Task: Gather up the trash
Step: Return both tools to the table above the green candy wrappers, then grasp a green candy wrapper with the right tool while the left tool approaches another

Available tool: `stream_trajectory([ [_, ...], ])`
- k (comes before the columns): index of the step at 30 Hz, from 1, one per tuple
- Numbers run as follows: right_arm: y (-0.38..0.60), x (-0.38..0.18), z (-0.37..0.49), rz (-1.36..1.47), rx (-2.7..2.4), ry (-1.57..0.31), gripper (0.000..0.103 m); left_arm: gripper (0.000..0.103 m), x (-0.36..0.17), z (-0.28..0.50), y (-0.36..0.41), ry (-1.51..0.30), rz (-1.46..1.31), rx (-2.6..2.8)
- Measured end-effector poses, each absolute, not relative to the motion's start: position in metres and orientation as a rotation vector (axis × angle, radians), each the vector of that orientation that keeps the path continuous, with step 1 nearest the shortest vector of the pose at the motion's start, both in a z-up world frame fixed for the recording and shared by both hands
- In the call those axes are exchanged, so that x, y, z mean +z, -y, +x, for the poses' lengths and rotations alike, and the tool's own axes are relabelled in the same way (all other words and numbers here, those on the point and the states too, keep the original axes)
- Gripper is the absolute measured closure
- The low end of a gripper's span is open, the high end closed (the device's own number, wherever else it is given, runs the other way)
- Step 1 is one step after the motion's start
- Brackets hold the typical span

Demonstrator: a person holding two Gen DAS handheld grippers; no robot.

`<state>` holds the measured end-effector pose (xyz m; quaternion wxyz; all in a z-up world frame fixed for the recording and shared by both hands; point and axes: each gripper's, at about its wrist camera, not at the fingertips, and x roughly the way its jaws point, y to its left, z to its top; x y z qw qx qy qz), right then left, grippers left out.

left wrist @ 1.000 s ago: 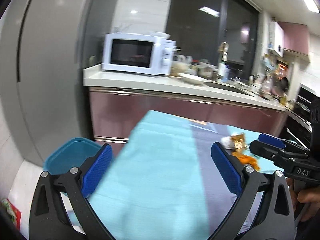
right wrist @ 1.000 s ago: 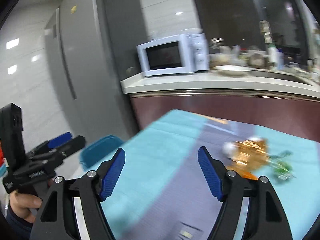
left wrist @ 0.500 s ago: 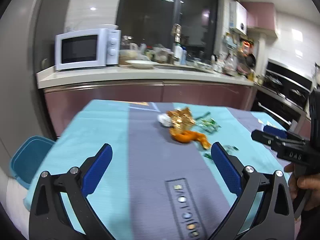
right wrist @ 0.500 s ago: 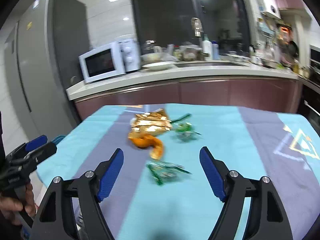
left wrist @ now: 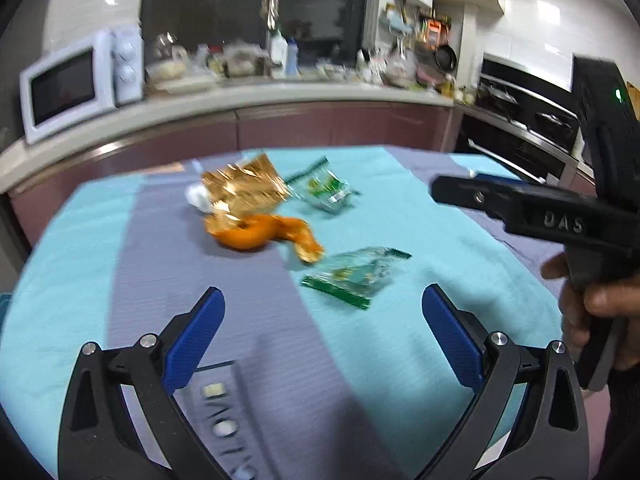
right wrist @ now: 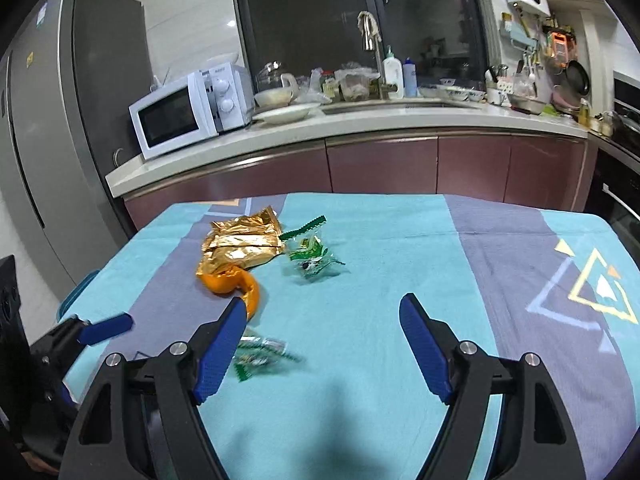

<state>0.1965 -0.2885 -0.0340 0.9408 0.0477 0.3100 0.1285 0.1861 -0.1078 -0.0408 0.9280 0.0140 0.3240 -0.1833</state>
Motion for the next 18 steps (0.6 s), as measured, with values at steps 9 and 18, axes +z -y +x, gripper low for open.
stream_trajectory([
  [9, 0.287, -0.040, 0.238, 0.060, 0.298, -0.680, 0.027, 0.006, -0.076, 0.269, 0.129, -0.877, -0.104, -0.414],
  [18, 0.278, -0.052, 0.278, 0.075, 0.357, -0.741, 0.027, 0.011, -0.088, 0.295, 0.137, -0.886, -0.136, -0.428],
])
